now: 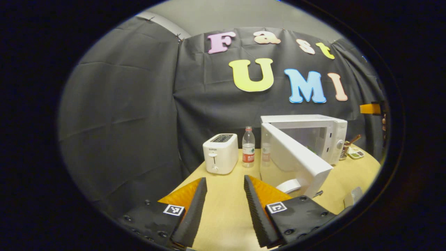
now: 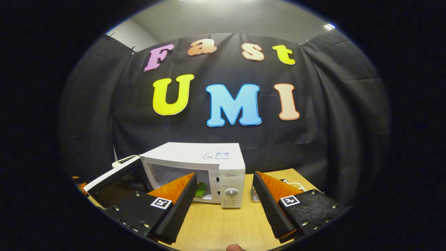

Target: Open the microwave oven with the left hand, put the food in, and close the microwave oven.

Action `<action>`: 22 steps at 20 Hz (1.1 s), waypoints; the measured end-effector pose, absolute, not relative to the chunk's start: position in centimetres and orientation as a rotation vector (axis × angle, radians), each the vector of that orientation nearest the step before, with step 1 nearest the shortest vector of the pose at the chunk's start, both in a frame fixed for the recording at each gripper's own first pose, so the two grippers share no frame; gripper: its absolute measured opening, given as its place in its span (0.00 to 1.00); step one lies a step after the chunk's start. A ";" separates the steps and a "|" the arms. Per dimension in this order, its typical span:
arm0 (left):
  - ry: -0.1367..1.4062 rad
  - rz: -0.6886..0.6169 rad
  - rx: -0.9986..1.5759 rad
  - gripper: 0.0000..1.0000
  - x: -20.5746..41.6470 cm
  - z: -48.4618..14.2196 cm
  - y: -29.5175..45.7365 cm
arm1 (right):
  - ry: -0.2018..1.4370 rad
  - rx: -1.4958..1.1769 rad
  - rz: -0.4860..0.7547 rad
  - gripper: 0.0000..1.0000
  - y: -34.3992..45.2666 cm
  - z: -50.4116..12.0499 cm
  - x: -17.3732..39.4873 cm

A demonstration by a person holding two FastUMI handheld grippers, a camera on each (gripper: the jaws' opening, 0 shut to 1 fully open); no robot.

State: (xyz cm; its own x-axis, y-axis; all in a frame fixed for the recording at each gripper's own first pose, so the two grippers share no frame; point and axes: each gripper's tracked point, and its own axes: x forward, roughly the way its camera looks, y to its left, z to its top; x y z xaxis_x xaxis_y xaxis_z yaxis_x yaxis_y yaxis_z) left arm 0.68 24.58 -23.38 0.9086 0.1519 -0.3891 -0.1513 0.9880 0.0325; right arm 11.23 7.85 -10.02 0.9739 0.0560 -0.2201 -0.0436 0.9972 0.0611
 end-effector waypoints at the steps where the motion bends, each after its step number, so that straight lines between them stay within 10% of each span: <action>1: 0.406 0.154 -0.010 0.65 0.7 -23.6 24.2 | 0.222 0.053 0.049 0.97 7.3 -9.7 10.7; 5: 0.429 0.113 -0.077 0.19 0.0 -24.4 21.8 | 0.198 0.051 0.061 0.98 6.3 -8.2 8.9; 8: 0.424 0.142 -0.038 0.07 0.0 -24.5 21.9 | 0.192 0.047 0.070 0.97 5.7 -7.7 7.8; 22: 0.406 -0.118 -0.006 0.07 3.0 -22.8 11.0 | 0.211 0.044 0.033 0.98 3.2 -7.4 6.7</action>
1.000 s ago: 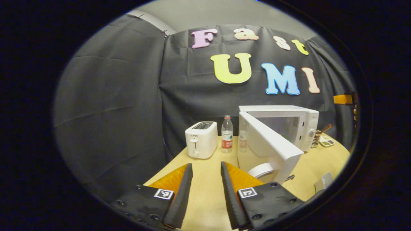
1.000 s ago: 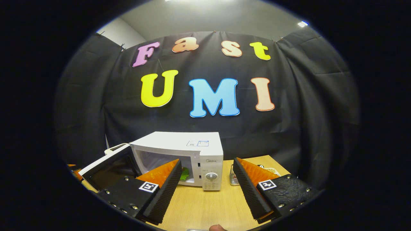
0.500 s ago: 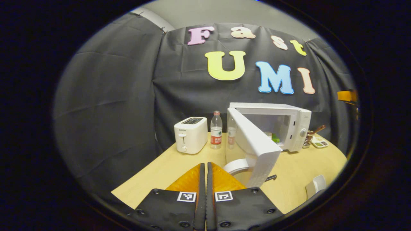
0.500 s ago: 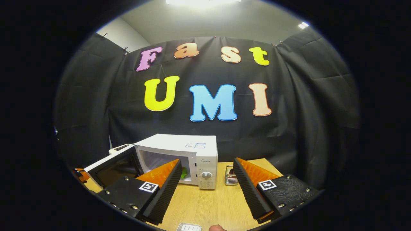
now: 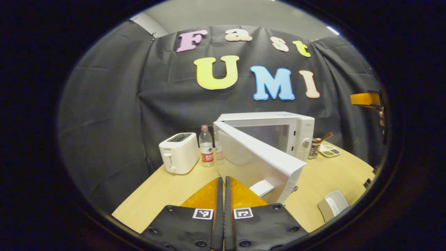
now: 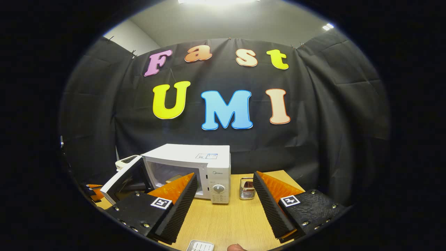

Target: Open the microwave oven with the left hand, put the food in, and close the microwave oven.

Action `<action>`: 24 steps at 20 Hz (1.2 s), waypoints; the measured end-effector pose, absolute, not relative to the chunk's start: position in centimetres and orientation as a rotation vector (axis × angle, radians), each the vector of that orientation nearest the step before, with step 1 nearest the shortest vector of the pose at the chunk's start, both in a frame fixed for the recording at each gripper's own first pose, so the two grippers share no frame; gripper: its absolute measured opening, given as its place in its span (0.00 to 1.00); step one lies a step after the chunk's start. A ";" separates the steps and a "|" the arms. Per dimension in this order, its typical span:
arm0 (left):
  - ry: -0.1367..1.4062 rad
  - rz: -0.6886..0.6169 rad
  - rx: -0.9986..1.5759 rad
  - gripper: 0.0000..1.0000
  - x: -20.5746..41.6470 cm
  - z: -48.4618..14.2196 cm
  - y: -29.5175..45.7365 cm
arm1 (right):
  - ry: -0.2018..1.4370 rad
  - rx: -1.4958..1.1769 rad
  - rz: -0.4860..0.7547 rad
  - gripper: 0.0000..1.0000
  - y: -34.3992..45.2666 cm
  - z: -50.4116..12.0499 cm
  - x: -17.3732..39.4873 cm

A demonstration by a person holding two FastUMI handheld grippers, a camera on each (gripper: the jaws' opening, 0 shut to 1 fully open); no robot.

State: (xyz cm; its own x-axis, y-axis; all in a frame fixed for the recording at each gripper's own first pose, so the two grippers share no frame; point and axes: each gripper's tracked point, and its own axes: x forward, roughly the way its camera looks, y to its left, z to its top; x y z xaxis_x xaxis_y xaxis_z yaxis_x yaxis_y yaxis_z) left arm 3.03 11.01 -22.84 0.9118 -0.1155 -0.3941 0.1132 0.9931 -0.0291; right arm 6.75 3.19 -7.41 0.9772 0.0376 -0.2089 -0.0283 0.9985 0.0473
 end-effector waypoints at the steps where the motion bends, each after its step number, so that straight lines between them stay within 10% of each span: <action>1: 0.405 -0.145 -0.003 0.07 3.5 -22.8 9.9 | 0.209 0.047 0.023 0.98 2.9 -7.2 6.7; 24: 0.369 -0.439 -0.097 0.07 17.1 -22.8 -4.4 | 0.252 0.088 -0.231 0.97 -2.1 -8.2 2.6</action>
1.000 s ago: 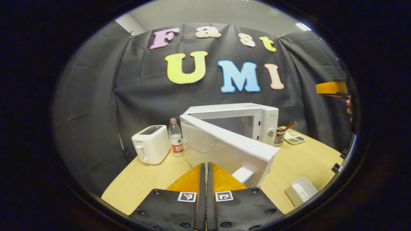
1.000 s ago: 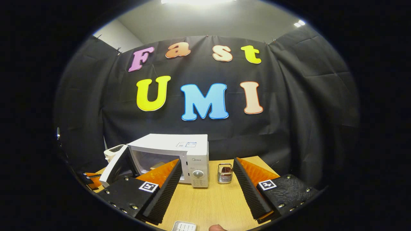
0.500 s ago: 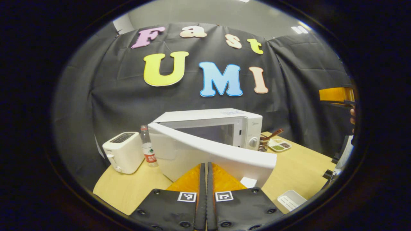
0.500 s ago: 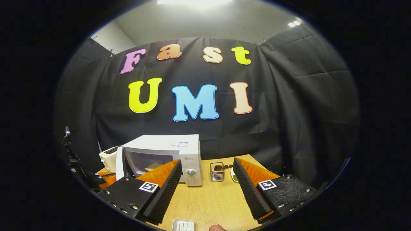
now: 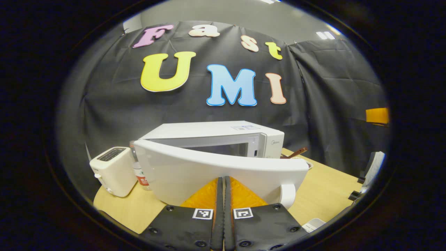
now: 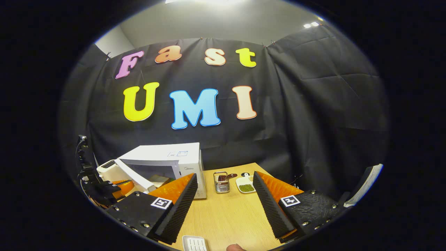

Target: Open the microwave oven with the left hand, put the food in, and close the microwave oven.

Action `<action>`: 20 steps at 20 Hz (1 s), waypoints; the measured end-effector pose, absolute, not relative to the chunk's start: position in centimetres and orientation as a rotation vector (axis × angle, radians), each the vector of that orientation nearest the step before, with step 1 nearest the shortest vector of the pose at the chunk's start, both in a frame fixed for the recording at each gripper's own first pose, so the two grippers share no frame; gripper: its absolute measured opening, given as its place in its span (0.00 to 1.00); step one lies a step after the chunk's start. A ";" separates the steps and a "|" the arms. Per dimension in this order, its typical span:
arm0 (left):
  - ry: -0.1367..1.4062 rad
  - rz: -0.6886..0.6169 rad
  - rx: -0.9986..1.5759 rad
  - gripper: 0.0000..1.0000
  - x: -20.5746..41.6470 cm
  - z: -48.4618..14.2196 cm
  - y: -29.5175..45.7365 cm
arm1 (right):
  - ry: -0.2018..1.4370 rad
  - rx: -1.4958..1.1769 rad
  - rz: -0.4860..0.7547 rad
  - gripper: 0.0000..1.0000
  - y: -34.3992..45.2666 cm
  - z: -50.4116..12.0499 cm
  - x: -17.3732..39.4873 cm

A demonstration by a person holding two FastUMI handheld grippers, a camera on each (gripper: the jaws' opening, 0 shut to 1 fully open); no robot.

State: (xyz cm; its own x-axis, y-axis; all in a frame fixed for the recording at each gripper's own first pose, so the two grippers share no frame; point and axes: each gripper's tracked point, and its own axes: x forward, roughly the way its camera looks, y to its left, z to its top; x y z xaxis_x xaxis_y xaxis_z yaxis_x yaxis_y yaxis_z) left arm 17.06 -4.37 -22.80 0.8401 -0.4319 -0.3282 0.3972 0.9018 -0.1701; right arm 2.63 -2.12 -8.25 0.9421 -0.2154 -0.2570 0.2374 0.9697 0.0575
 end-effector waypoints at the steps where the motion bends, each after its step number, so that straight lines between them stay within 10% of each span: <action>1: 0.368 -0.444 -0.099 0.07 17.8 -22.9 -4.9 | 0.255 0.088 -0.242 0.97 -2.3 -8.4 2.5; 20: 0.385 -0.401 -0.108 0.07 27.4 -25.6 -5.8 | 0.300 0.068 -0.316 0.98 -0.9 -10.5 0.8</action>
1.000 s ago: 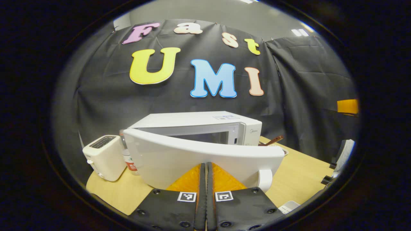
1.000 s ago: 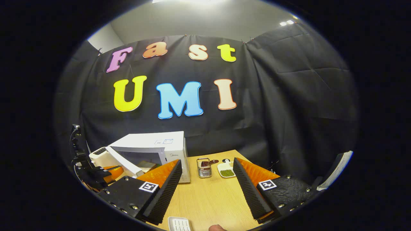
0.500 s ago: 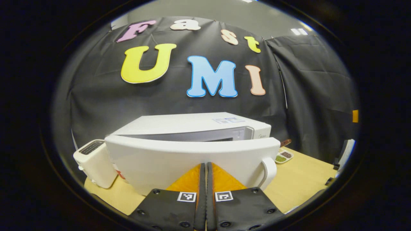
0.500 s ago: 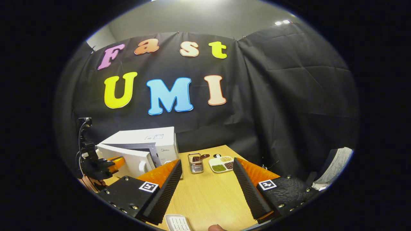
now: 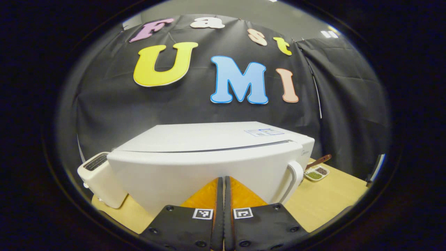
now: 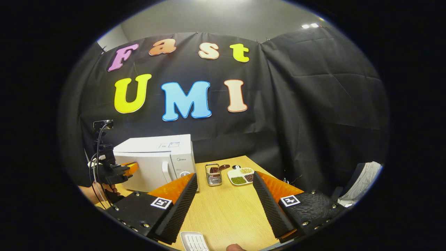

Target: Open the microwave oven with the left hand, put the food in, and close the microwave oven.

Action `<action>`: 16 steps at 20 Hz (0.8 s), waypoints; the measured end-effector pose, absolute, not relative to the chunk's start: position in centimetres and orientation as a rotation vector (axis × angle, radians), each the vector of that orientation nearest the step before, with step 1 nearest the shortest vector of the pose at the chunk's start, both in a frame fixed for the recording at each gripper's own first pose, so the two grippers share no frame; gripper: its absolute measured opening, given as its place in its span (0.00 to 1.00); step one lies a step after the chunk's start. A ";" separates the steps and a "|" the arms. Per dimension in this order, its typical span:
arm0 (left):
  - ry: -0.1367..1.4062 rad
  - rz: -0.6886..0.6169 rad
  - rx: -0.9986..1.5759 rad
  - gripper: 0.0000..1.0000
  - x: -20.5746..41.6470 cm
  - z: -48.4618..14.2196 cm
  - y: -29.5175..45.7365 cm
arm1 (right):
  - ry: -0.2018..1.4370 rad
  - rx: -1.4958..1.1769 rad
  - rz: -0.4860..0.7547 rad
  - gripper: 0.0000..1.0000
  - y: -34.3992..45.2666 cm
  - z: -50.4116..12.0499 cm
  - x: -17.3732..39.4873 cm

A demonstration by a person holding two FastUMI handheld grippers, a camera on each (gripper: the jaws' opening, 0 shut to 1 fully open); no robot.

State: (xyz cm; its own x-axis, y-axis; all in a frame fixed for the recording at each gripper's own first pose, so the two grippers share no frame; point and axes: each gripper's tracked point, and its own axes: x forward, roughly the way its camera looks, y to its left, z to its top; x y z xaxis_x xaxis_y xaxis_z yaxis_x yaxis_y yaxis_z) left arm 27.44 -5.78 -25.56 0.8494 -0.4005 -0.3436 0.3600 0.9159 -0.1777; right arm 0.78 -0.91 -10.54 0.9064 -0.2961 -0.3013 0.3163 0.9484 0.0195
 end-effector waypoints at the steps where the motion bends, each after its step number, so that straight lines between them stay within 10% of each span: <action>1: 0.385 -0.399 -0.107 0.07 27.5 -25.5 -5.9 | 0.301 0.071 -0.319 0.98 -0.9 -10.6 1.0; 16: 0.316 -0.344 -0.064 0.07 24.4 -19.7 -5.9 | 0.242 0.072 -0.133 0.97 3.1 -8.2 2.4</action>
State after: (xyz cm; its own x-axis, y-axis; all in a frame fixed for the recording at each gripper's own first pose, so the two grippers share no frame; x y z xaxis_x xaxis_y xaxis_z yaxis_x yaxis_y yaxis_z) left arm 24.42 -5.88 -19.73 0.8927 -0.3414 -0.2941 0.3216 0.9399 -0.1148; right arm 2.45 3.15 -8.22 0.9622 -0.1221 -0.2435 0.1394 0.9887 0.0552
